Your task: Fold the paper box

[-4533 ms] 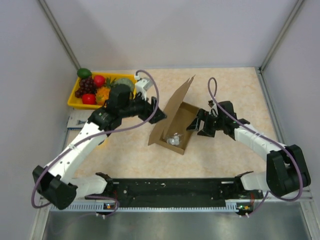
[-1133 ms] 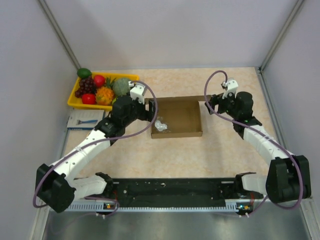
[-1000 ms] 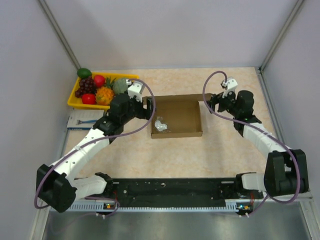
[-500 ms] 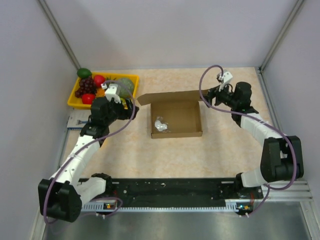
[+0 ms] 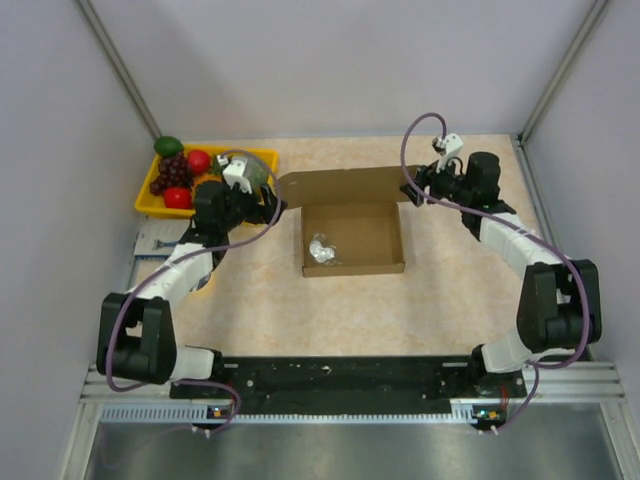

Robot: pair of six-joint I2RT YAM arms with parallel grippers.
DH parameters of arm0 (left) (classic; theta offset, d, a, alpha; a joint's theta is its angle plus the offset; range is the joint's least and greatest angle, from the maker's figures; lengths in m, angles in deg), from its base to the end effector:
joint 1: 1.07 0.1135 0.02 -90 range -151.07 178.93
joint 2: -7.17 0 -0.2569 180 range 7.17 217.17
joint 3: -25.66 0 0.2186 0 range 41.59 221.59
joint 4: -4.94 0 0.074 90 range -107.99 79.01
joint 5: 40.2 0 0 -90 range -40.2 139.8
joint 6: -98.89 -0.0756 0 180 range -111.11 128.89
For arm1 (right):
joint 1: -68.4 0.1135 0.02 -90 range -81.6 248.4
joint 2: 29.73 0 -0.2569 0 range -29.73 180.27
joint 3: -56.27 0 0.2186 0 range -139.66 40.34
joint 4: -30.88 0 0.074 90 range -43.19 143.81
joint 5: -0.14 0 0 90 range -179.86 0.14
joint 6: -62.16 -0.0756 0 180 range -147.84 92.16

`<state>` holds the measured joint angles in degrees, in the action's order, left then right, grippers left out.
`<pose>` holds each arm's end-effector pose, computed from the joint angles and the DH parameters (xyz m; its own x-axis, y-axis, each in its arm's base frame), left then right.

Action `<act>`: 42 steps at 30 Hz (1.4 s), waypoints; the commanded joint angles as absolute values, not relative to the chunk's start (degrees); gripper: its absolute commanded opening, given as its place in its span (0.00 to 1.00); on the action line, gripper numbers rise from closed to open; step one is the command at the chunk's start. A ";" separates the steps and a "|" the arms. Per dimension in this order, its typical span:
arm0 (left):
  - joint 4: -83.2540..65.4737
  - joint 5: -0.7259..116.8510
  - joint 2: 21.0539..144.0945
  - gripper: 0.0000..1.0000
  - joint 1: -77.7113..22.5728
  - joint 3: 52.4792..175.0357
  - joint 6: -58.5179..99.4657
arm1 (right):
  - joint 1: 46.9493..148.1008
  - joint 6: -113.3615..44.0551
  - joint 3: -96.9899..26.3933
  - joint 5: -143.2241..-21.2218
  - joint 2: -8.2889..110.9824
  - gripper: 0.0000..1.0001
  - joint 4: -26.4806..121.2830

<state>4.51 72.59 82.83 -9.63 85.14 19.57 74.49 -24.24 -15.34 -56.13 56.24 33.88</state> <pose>0.2963 -0.0742 0.2604 -0.3712 -0.1169 -0.9212 0.4432 0.8495 -0.2864 0.3380 0.0783 0.2747 -0.2575 -0.0800 -0.9630 -0.6326 0.7672 0.1054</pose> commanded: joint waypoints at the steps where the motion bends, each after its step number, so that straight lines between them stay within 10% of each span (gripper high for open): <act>1: 8.86 76.67 86.70 0.85 -9.33 91.76 15.75 | 73.85 -26.69 -20.39 -55.15 57.54 0.60 35.64; 19: 13.09 83.20 91.72 0.19 -9.51 94.24 20.94 | 70.07 -37.60 -24.27 -48.64 61.58 0.58 38.02; 42: 10.01 84.87 90.84 0.11 -10.12 94.67 17.78 | 64.09 -31.88 -19.16 -38.82 66.32 0.70 12.88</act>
<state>10.35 83.25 92.05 -9.80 93.03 19.77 67.14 -34.67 -15.28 -46.62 62.95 18.18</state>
